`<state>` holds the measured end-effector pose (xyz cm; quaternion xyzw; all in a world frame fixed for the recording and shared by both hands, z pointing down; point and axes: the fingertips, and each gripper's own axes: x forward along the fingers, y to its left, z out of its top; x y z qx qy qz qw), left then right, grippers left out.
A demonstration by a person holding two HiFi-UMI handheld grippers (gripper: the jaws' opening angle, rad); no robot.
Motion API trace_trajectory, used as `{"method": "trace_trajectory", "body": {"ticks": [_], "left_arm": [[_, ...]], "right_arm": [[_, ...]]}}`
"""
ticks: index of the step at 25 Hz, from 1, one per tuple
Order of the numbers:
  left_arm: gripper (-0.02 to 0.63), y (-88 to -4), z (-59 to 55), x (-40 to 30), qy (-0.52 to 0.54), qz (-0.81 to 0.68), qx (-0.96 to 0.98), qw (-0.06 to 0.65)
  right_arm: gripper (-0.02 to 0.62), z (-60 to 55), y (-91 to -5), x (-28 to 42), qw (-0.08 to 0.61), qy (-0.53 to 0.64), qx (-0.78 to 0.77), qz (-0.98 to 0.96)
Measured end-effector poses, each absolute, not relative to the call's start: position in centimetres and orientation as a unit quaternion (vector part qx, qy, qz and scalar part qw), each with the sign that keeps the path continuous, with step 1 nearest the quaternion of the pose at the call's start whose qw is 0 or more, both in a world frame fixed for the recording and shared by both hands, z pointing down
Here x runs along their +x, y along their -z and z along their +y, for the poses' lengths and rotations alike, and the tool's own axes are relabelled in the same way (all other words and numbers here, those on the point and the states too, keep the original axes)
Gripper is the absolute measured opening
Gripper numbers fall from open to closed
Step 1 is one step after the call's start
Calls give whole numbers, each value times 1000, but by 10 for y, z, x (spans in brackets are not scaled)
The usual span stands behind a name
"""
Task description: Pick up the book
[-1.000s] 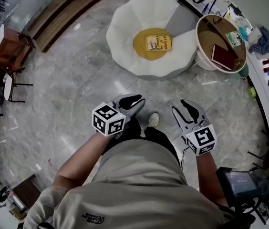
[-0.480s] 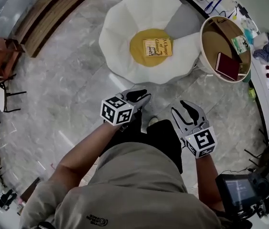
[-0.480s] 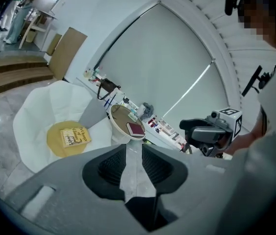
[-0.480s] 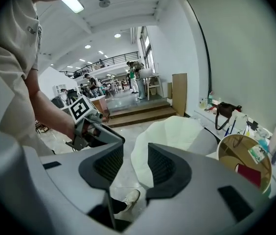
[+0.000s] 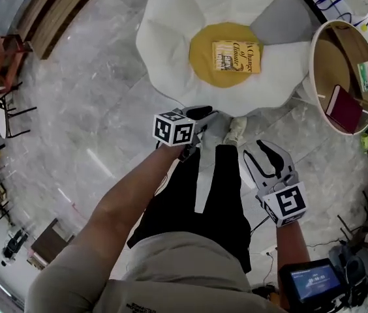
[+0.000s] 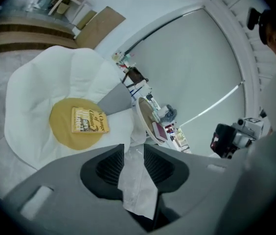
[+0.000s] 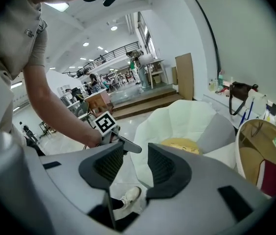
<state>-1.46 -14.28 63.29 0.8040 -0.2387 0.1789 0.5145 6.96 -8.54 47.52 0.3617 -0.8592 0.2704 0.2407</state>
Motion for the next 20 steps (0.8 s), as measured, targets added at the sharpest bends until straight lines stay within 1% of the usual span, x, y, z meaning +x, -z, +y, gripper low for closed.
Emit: {"method": "trace_trajectory", "body": {"ticks": [5,8,15,20], "left_arm": [[136,-741,-194,-19,-161,-283,766,554],[147,-787,-217,-18,-155,-297,754,565],[152,-874,-273,-22,-118,-318,734,588],[164,-931,-299,-23,-113,-316,719,609]], "right_arm": [[164,-137,-564,92,256,-275,335,-864],[164,-161,-602,100,258,-280,323,-866],[164,-176,-659,102,264,-287,290,-874],[164,-182,-695,110,274,-300,285,-868]]}}
